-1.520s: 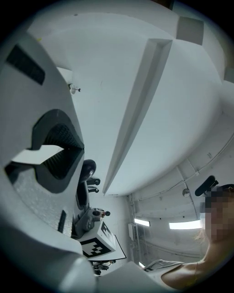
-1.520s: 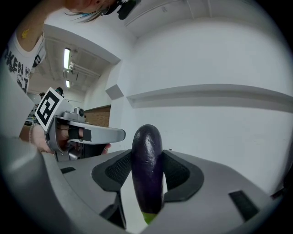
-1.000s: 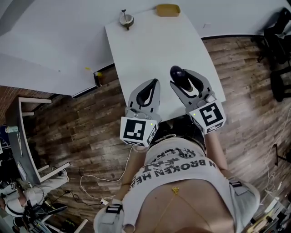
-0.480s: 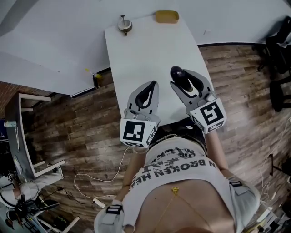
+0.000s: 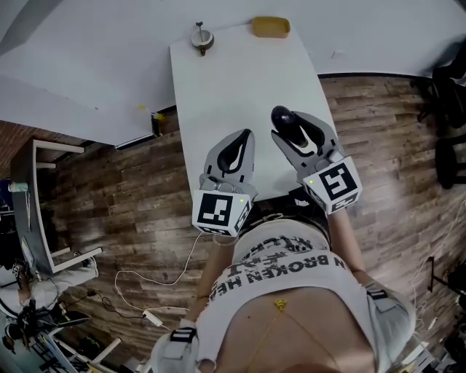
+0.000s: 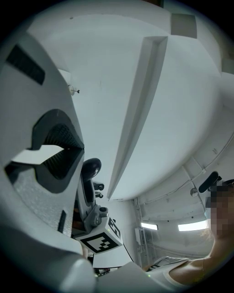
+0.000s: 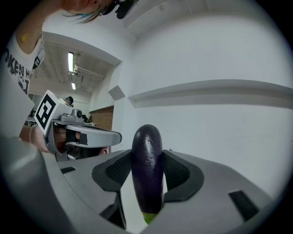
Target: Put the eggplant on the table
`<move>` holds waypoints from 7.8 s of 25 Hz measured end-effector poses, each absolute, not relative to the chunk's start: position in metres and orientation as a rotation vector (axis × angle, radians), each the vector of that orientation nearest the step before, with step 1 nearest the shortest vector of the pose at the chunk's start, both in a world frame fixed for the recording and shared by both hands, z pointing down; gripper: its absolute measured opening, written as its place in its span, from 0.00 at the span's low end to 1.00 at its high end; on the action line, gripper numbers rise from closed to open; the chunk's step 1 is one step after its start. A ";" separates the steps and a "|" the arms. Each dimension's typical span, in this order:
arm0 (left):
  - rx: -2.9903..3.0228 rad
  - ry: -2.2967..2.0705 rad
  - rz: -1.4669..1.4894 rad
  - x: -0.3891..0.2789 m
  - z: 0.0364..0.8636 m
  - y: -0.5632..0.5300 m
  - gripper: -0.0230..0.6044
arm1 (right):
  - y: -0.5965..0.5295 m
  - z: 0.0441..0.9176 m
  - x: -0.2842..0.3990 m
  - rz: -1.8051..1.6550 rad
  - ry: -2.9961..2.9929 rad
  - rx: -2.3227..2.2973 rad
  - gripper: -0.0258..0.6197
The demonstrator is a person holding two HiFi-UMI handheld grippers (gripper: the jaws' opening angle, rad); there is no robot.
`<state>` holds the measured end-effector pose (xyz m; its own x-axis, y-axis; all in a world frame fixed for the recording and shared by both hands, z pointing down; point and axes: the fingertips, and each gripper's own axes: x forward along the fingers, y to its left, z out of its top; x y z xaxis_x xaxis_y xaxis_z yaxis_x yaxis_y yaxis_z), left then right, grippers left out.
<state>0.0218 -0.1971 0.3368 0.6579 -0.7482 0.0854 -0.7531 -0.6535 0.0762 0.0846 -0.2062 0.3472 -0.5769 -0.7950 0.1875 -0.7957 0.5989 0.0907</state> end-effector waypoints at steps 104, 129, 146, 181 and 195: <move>2.466 -1.500 0.161 -0.063 0.398 -0.183 0.05 | -0.205 0.699 0.029 0.295 -2.087 0.471 0.37; 2.476 -1.483 0.174 -0.057 0.398 -0.186 0.05 | -0.204 0.697 0.032 0.326 -2.095 0.459 0.37; 2.490 -1.455 0.180 -0.053 0.400 -0.190 0.05 | -0.208 0.662 0.028 0.376 -2.193 0.431 0.42; 2.532 -1.381 0.198 -0.032 0.402 -0.201 0.05 | -0.208 0.571 0.043 0.199 -2.329 0.450 0.08; 2.530 -1.364 0.233 -0.024 0.411 -0.199 0.05 | -0.195 0.547 0.057 0.152 -2.452 0.487 0.05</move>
